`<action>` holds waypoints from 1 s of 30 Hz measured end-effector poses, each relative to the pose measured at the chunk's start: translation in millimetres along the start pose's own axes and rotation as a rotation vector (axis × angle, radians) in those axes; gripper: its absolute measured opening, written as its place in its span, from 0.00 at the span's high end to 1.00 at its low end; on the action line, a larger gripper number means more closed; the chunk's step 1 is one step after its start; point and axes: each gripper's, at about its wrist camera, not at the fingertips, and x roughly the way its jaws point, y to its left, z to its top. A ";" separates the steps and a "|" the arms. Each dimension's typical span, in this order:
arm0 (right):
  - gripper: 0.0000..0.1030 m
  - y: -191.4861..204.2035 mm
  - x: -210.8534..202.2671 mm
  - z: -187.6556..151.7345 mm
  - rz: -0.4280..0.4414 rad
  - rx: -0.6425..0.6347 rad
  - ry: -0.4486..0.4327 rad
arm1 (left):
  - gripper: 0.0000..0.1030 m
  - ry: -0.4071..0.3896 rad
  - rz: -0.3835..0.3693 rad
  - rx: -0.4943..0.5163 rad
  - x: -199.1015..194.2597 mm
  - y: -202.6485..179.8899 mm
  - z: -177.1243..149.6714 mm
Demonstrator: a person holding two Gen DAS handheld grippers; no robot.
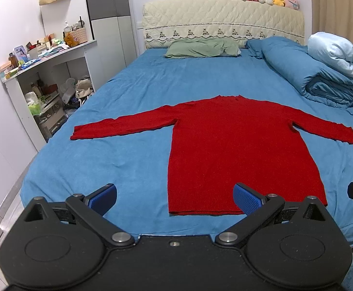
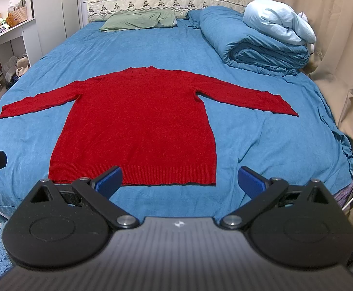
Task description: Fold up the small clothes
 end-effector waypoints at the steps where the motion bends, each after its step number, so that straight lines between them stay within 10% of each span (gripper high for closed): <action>1: 0.00 -0.1 0.0 0.1 0.000 -0.001 0.000 | 0.00 0.000 -0.001 0.000 0.0 0.0 -0.1; 30: 0.00 -0.3 -0.5 0.1 0.000 -0.001 0.000 | 0.00 -0.001 -0.004 -0.004 0.6 -1.5 -0.1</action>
